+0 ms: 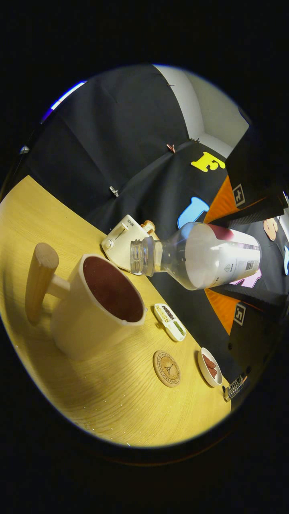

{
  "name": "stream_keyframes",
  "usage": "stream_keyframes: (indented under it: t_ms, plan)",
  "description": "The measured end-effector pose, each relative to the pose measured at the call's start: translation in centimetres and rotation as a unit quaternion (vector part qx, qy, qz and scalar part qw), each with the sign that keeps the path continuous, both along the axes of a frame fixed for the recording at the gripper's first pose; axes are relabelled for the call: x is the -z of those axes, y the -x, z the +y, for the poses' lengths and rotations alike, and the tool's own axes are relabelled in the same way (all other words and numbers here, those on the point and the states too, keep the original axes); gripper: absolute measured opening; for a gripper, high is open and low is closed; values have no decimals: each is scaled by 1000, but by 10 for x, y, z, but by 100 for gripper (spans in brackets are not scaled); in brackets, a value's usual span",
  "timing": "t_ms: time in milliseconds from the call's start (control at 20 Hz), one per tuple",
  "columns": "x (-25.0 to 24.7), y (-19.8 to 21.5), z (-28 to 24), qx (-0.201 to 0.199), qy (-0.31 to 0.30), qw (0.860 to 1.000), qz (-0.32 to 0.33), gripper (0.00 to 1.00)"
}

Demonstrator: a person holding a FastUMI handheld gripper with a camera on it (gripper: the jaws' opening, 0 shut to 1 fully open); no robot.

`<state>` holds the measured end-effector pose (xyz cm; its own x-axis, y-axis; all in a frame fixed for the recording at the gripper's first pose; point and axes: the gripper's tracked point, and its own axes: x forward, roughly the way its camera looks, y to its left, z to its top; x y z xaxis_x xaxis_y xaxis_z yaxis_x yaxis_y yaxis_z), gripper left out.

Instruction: Take the bottle from table, then pour the juice into the cup, finally place the bottle on the coaster

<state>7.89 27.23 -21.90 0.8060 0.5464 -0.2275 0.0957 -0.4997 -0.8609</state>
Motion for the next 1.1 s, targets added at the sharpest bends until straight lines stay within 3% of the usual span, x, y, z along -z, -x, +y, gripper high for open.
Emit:
stream_keyframes:
  t_ms: [300,450,550,750,900,1100]
  plan:
    - [22,1,-27,88,-73,990,87,71]
    - [37,11,-41,146,-127,970,147,71]
    - [48,19,-47,192,-174,945,198,72]
    - [73,34,-50,285,-283,863,307,72]
    - [76,38,-47,316,-350,811,345,72]
    - [76,35,-47,352,-448,722,392,72]
